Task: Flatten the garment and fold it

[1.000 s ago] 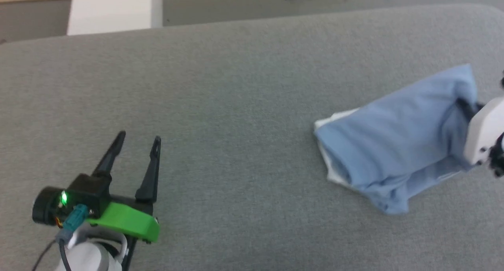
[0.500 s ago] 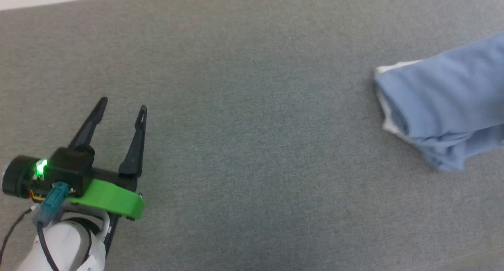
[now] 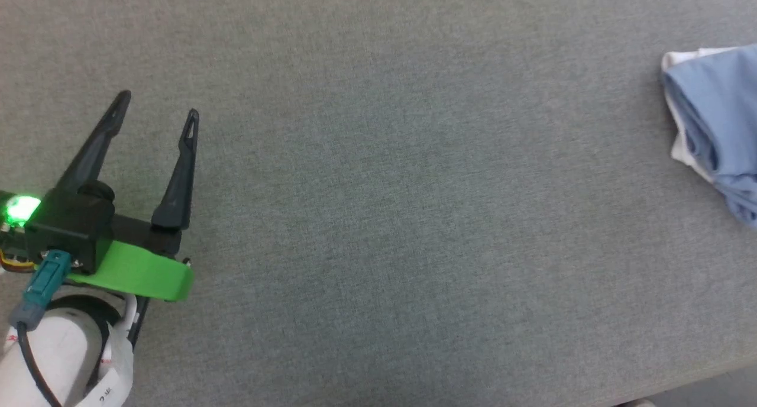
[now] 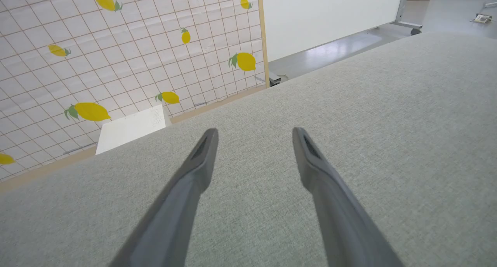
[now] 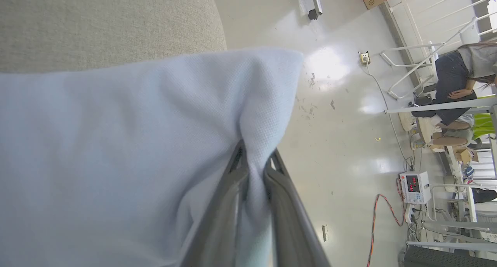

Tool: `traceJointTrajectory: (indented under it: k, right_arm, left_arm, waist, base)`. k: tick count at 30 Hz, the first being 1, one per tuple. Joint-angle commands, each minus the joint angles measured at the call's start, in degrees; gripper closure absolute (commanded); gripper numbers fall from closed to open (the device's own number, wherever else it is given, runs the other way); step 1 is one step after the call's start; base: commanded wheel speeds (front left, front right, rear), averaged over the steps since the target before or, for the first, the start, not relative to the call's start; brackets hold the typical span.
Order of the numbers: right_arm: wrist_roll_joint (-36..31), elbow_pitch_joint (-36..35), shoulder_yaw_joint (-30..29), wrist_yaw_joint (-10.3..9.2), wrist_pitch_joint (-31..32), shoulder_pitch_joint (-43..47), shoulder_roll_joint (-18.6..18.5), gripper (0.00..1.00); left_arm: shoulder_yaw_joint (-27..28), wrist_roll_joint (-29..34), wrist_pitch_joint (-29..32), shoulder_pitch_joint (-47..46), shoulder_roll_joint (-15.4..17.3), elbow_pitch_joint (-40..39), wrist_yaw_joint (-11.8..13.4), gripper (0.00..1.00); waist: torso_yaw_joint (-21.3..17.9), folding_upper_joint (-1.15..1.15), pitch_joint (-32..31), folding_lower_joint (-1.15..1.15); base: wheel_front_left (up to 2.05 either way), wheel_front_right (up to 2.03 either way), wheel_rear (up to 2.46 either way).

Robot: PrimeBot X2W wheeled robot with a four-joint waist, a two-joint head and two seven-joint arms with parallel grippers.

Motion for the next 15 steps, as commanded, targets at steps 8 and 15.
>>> traceJointTrajectory:
  k: [8, 15]
  right_arm:
    - [-2.42, 8.37, -2.26, -0.11, -6.85, -3.41, 1.85, 1.00]
    - [-4.05, 15.18, -3.25, -0.11, -9.98, -6.23, 3.84, 0.71]
  left_arm:
    - [0.63, 1.51, 2.10, -2.90, 1.73, -2.30, 0.66, 0.00]
    - [1.74, 1.72, 3.34, -2.74, 2.62, -3.51, 1.76, 0.00]
  waist:
    - [1.34, 0.00, 4.80, -0.01]
    - [1.94, 0.00, 6.06, -0.01]
  base:
    - [0.00, 0.00, 0.00]
    - [0.00, 0.00, 0.00]
